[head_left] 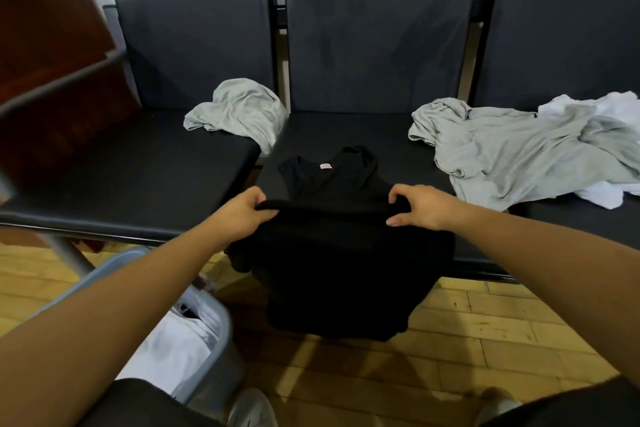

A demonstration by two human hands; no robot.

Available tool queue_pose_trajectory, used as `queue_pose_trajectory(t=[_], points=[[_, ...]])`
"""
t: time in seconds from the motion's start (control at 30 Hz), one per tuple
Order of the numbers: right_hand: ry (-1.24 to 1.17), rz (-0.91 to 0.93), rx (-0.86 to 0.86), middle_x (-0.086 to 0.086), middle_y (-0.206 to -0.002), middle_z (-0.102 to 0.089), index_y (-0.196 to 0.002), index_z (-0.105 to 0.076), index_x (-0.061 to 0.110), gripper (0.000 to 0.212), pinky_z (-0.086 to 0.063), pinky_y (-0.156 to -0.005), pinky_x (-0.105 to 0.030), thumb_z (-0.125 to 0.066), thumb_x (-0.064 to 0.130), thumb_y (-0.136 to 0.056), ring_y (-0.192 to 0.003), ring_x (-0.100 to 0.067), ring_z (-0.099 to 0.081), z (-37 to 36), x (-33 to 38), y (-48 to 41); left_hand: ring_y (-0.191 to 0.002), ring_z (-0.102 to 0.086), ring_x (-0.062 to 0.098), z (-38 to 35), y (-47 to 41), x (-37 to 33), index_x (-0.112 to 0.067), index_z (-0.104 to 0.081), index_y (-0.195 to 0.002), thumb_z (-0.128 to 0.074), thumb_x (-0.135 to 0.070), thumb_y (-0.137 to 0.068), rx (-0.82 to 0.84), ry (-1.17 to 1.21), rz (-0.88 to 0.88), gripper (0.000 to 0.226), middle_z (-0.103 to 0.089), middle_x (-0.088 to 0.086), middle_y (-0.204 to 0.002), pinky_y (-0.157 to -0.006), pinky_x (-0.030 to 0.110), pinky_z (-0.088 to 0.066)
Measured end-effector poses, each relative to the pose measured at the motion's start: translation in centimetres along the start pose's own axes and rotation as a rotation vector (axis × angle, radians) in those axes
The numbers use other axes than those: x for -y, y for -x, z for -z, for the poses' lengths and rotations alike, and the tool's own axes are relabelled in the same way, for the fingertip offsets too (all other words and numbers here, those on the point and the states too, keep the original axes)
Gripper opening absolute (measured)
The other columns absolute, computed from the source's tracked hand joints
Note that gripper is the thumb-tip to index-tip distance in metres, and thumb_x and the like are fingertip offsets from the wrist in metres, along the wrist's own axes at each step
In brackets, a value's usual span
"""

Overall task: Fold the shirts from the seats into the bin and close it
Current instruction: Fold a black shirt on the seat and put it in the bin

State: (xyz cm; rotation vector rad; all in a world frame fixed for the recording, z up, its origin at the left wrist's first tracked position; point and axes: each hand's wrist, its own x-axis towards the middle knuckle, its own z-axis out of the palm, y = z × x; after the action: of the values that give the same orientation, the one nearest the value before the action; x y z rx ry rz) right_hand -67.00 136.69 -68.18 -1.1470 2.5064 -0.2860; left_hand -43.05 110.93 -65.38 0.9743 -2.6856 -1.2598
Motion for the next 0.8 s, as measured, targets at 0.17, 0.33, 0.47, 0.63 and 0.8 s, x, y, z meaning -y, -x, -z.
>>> queue_pose_trajectory(t=[0.17,0.33,0.47,0.63,0.8], points=[[0.022,-0.089,-0.033,-0.002,-0.094,-0.059,-0.104,-0.049,0.027,0.043,-0.049,-0.075,-0.037,-0.072,0.055,-0.082,-0.084,-0.019,-0.058,0.1,0.0,0.2,-0.101,-0.073,0.029,3.2,2.1,1.0,-0.005,-0.072,-0.111,-0.082,-0.034,-0.078,0.441,0.064,0.202,0.045,-0.076,0.014,-0.106,-0.096,0.044,-0.055],[0.008,-0.168,-0.048,-0.002,-0.089,-0.060,-0.096,-0.050,0.022,0.045,-0.046,-0.068,-0.033,-0.075,0.056,-0.079,-0.081,-0.018,-0.057,0.6,-0.6,-0.1,-0.111,-0.069,0.031,4.9,2.4,3.7,-0.005,-0.064,-0.123,-0.083,-0.012,-0.071,0.509,0.159,0.272,0.056,-0.074,0.014,-0.115,-0.100,0.049,-0.053],[-0.089,-0.211,-0.043,-0.001,-0.090,-0.058,-0.097,-0.055,0.015,0.045,-0.042,-0.070,-0.032,-0.080,0.048,-0.078,-0.087,-0.020,-0.056,0.9,-0.5,-0.5,-0.106,-0.071,0.034,4.7,2.3,4.1,-0.005,-0.066,-0.123,-0.086,-0.016,-0.070,0.348,0.730,0.171,0.058,-0.069,0.022,-0.122,-0.086,0.041,-0.061],[-0.859,-0.400,0.005,-0.017,-0.107,-0.067,-0.102,-0.068,0.007,0.025,-0.060,-0.074,-0.032,-0.068,-0.010,-0.084,-0.102,-0.030,-0.065,2.4,-1.7,0.2,-0.098,-0.070,0.027,3.6,1.2,1.4,-0.003,-0.066,-0.121,-0.061,-0.017,-0.097,0.028,0.834,0.150,0.028,-0.071,0.015,-0.118,-0.085,0.040,-0.058],[-1.072,-0.506,0.078,-0.015,-0.104,-0.070,-0.109,-0.063,-0.002,0.024,-0.059,-0.086,-0.035,-0.064,-0.012,-0.086,-0.111,-0.031,-0.064,3.6,-2.4,1.3,-0.084,-0.069,0.027,3.1,0.1,0.5,-0.006,-0.068,-0.108,-0.063,-0.020,-0.094,-0.200,0.912,0.264,0.021,-0.072,0.012,-0.099,-0.069,0.038,-0.055]])
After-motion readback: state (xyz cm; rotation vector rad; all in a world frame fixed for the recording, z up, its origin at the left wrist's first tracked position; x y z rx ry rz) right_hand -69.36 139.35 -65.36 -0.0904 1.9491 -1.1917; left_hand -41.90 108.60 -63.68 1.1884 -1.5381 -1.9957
